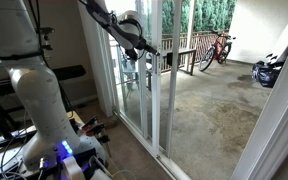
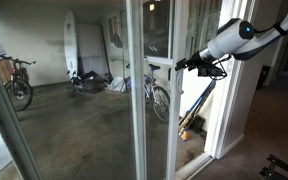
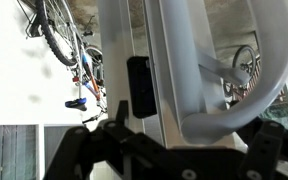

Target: Slide the glass door to the right

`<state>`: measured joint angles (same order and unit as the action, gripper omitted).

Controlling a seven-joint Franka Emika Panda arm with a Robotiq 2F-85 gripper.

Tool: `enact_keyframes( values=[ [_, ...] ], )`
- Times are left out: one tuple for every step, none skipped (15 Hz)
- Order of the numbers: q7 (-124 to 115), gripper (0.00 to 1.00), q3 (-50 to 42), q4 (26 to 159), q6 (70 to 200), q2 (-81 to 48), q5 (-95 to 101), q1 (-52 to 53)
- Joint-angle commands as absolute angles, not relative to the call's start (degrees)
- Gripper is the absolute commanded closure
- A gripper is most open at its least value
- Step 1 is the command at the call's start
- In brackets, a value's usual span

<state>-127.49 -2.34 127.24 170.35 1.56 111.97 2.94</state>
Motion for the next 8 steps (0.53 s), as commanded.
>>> enact_keyframes(
  values=[
    [-122.31,0.0,-7.41,132.08,172.23,3.43,108.22,-1.82],
    [-121.83,0.0,-8.28,132.2,173.04,3.28,107.75,-2.17],
    [-121.49,0.0,-9.15,132.38,173.88,3.13,107.43,-2.58],
    [-121.08,0.0,-10.06,132.47,174.65,2.98,107.07,-2.99],
    [-120.82,0.0,-10.9,132.43,175.37,2.77,106.97,-3.44],
    [-120.61,0.0,-11.79,132.4,176.02,2.71,106.92,-3.81],
    [-120.3,0.0,-12.64,132.26,176.67,2.53,106.81,-4.23],
    [-119.78,0.0,-13.51,132.09,177.26,2.42,106.69,-4.61]
  ],
)
